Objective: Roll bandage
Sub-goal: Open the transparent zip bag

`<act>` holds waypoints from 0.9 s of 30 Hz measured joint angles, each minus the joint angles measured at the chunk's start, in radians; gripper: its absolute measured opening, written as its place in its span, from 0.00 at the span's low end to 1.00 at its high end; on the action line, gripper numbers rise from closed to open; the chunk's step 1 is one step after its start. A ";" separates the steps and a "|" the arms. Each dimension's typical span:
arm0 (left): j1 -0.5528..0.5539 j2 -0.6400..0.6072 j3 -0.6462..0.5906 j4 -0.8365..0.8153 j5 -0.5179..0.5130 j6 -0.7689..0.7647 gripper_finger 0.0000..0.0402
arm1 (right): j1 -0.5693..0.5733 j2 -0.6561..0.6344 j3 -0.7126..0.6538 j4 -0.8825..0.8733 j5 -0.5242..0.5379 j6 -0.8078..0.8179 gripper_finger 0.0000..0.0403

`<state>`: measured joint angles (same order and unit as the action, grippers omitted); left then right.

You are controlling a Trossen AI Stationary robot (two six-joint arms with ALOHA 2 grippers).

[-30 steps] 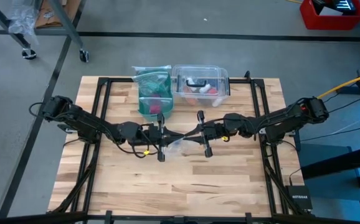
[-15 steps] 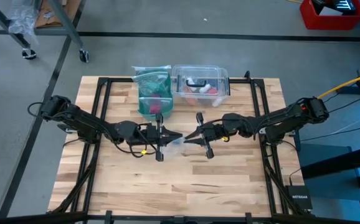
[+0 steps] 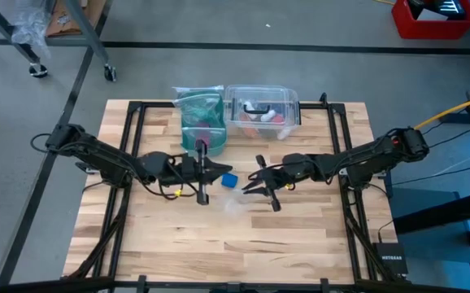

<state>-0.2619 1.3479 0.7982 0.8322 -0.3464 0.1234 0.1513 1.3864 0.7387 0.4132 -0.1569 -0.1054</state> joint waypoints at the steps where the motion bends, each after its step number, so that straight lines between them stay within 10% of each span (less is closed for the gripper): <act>1: 0.000 0.000 0.000 -0.010 0.002 -0.028 0.00 | 0.000 -0.001 0.000 0.014 0.002 -0.001 0.09; 18: -0.026 0.006 -0.002 -0.156 0.065 -0.107 0.36 | -0.001 0.000 0.001 0.219 0.052 -0.004 0.09; 27: -0.012 0.006 -0.002 -0.159 0.065 -0.098 0.39 | -0.001 -0.001 0.001 0.243 0.060 -0.005 0.09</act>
<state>-0.2737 1.3540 0.7967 0.6727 -0.2813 0.0257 0.1505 1.3857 0.7399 0.6564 -0.0971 -0.1101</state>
